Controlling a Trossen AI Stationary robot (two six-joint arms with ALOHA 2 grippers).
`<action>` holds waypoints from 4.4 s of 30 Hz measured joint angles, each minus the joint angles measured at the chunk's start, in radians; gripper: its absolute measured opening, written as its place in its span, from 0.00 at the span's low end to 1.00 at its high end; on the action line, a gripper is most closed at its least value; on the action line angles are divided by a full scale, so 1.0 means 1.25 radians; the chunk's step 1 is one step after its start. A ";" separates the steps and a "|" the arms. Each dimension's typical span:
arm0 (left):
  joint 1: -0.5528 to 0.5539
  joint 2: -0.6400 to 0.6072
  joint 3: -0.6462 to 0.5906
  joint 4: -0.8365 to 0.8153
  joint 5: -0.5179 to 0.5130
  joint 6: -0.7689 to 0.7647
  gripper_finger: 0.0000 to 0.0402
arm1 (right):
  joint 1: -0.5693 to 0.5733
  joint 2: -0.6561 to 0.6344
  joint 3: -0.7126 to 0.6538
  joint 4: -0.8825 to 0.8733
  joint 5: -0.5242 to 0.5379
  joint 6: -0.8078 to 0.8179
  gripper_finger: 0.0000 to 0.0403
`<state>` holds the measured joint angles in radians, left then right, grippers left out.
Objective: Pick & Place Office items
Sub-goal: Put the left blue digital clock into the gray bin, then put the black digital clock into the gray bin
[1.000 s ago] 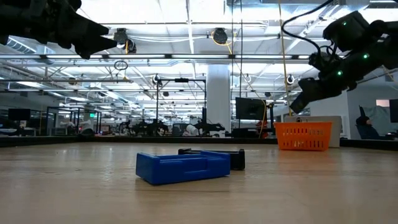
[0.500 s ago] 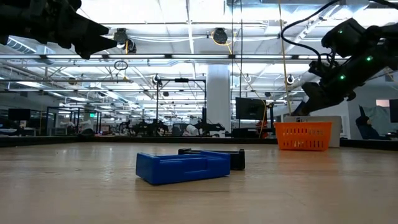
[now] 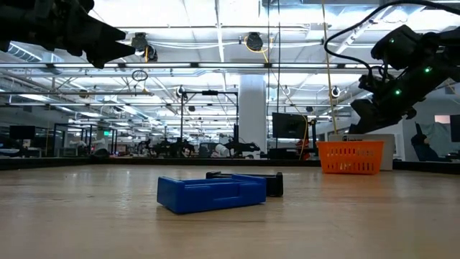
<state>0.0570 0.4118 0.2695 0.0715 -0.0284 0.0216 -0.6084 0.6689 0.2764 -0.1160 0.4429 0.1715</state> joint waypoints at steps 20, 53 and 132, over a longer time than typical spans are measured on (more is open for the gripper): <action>0.000 0.000 0.000 0.000 0.000 0.000 0.68 | 0.000 0.000 0.000 -0.001 0.006 0.041 0.31; 0.000 0.000 0.000 0.000 0.000 0.000 0.67 | 0.505 0.162 -0.043 0.698 -0.564 -0.018 0.44; 0.000 0.000 0.001 0.000 0.000 0.000 0.68 | 0.874 0.957 0.606 0.154 -0.059 0.179 0.39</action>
<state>0.0574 0.4118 0.2703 0.0715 -0.0280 0.0216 0.4843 1.8645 1.0333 0.0761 0.3692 0.3958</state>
